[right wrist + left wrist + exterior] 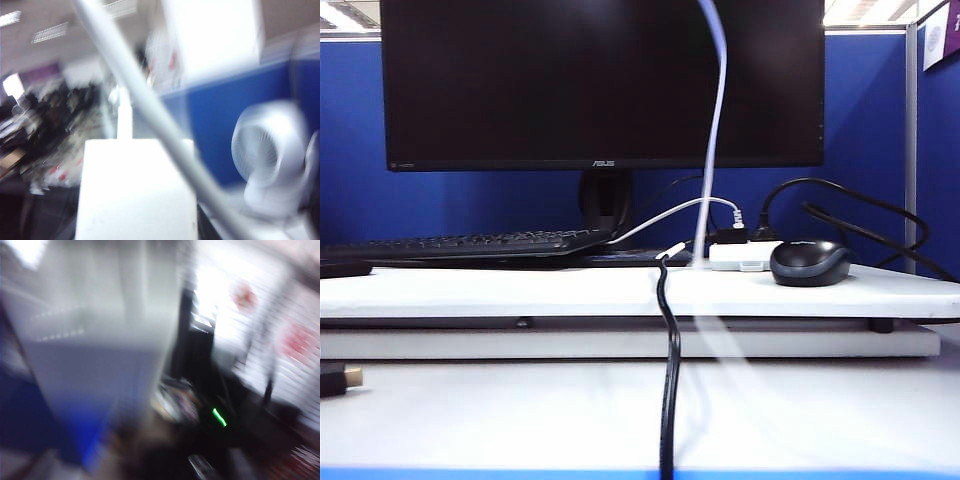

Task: Pick up the Type-C charging cable and the charging base, insert one end of the Type-C charger into the corresponding slot on the base, and finally place the plugged-in charger back on the table.

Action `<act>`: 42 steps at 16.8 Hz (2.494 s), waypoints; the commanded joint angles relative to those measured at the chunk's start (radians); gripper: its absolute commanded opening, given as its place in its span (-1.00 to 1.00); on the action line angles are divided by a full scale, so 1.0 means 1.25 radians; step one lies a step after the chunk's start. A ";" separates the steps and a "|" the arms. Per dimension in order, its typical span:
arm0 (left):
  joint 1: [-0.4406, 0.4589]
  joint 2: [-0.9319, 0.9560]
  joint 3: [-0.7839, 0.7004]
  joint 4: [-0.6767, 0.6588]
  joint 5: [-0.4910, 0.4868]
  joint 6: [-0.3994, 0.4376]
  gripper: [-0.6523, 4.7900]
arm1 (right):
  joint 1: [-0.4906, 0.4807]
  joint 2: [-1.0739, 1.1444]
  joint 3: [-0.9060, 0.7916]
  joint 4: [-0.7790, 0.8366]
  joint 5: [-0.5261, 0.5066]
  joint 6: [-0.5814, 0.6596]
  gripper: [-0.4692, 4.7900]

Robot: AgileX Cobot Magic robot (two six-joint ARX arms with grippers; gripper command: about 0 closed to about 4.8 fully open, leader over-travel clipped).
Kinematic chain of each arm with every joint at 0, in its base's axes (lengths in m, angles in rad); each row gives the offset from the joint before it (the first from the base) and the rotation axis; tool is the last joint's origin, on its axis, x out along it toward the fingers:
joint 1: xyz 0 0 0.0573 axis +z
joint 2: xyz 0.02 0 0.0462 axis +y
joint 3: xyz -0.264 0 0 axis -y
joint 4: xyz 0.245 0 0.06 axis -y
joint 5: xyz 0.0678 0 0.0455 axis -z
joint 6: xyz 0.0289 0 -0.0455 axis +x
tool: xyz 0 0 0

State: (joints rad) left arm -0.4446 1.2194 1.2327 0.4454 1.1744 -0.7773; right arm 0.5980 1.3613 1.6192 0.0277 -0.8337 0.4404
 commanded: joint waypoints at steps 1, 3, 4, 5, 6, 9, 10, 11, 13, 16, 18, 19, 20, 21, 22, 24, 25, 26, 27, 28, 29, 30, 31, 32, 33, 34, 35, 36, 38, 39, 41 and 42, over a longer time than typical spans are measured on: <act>0.003 0.005 0.001 -0.008 0.012 0.001 1.00 | 0.000 -0.019 0.006 0.039 0.013 -0.001 -0.84; 0.004 0.005 0.001 0.011 0.009 -0.008 1.00 | -0.020 -0.032 0.006 0.014 0.016 -0.024 -0.84; 0.011 0.005 0.001 0.010 0.007 -0.008 1.00 | -0.020 -0.034 0.006 0.014 0.016 -0.024 -0.84; 0.038 0.005 0.001 0.010 0.005 -0.018 1.00 | -0.020 -0.036 0.006 0.010 0.027 -0.027 -0.84; 0.049 0.005 0.001 0.010 0.004 -0.025 1.00 | -0.022 -0.037 0.006 0.003 0.031 -0.037 -0.84; 0.091 0.000 0.001 -0.004 -0.009 -0.037 0.43 | -0.030 -0.047 0.006 -0.106 0.098 -0.123 -0.84; 0.117 -0.006 0.001 -0.005 -0.009 -0.037 0.07 | -0.029 -0.045 0.006 -0.144 0.118 -0.149 -0.84; 0.132 -0.012 0.001 -0.001 -0.009 -0.037 -0.29 | -0.029 -0.041 0.006 -0.192 0.148 -0.188 -0.84; 0.132 -0.019 0.002 -0.001 -0.012 -0.048 -0.60 | -0.029 -0.034 0.006 -0.278 0.203 -0.259 -0.84; 0.138 -0.023 0.002 0.013 -0.010 -0.075 -0.60 | -0.028 0.014 0.006 -0.341 0.218 -0.273 -0.84; 0.138 -0.025 0.002 0.013 -0.009 -0.078 -0.67 | -0.028 0.050 0.006 -0.378 0.247 -0.286 -0.84; 0.138 -0.028 0.002 0.013 -0.009 -0.082 -0.68 | -0.028 0.073 0.006 -0.401 0.257 -0.300 -0.84; 0.144 -0.031 0.003 0.016 -0.009 -0.082 -0.73 | -0.028 0.099 0.006 -0.418 0.258 -0.302 -0.84; 0.154 -0.037 0.005 0.016 -0.013 -0.082 -0.78 | -0.028 0.123 0.006 -0.430 0.258 -0.304 -0.84; 0.166 -0.047 0.011 0.016 -0.048 -0.079 -0.78 | -0.028 0.170 0.006 -0.444 0.258 -0.318 -0.84; 0.173 -0.060 0.011 0.017 -0.116 -0.072 -0.78 | -0.023 0.221 0.006 -0.440 0.254 -0.331 -0.84; 0.184 -0.067 0.011 0.016 -0.149 -0.069 -0.78 | -0.014 0.247 0.006 -0.441 0.265 -0.352 -0.84; 0.193 -0.071 0.011 0.016 -0.177 -0.070 -0.78 | -0.010 0.263 0.006 -0.445 0.277 -0.360 -0.84; 0.197 -0.076 0.011 0.015 -0.197 -0.069 -0.78 | -0.007 0.279 0.006 -0.451 0.287 -0.372 -0.84; 0.201 -0.081 0.011 0.011 -0.244 -0.065 -0.78 | 0.006 0.303 0.006 -0.462 0.308 -0.385 -0.84; 0.202 -0.088 0.011 0.002 -0.274 -0.049 -0.78 | 0.023 0.324 0.006 -0.468 0.327 -0.394 -0.84; 0.202 -0.092 0.011 -0.003 -0.302 -0.036 -0.78 | 0.032 0.336 0.006 -0.472 0.336 -0.400 -0.84; 0.202 -0.099 0.012 -0.005 -0.328 -0.027 -0.78 | 0.046 0.356 0.006 -0.479 0.353 -0.416 -0.84; 0.202 -0.101 0.012 -0.006 -0.341 -0.024 -0.78 | 0.058 0.367 0.006 -0.483 0.366 -0.422 -0.84; 0.202 -0.107 0.013 -0.016 -0.363 -0.021 -0.78 | 0.073 0.385 0.006 -0.484 0.393 -0.422 -0.84; 0.202 -0.109 0.020 -0.046 -0.380 -0.012 -0.78 | 0.081 0.398 0.006 -0.479 0.407 -0.422 -0.84; 0.202 -0.110 0.036 -0.093 -0.394 0.009 -0.78 | 0.085 0.413 0.006 -0.474 0.417 -0.422 -0.84; 0.202 -0.110 0.075 -0.207 -0.429 0.066 -0.78 | 0.092 0.437 0.006 -0.455 0.422 -0.421 -0.84; 0.202 -0.110 0.135 -0.385 -0.503 0.151 -0.78 | 0.092 0.460 0.006 -0.411 0.423 -0.421 -0.84; 0.202 -0.110 0.158 -0.453 -0.543 0.182 -0.78 | 0.092 0.467 0.006 -0.386 0.424 -0.421 -0.84; 0.202 -0.110 0.188 -0.535 -0.586 0.222 -0.78 | 0.092 0.480 0.008 -0.360 0.439 -0.421 -0.84; 0.202 -0.110 0.196 -0.552 -0.597 0.235 -0.78 | 0.092 0.490 0.010 -0.353 0.438 -0.421 -0.84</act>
State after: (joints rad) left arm -0.1917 1.0859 1.4651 -0.2165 0.4519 -0.5220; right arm 0.7101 1.9671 1.6253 -0.4503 -0.2882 -0.0841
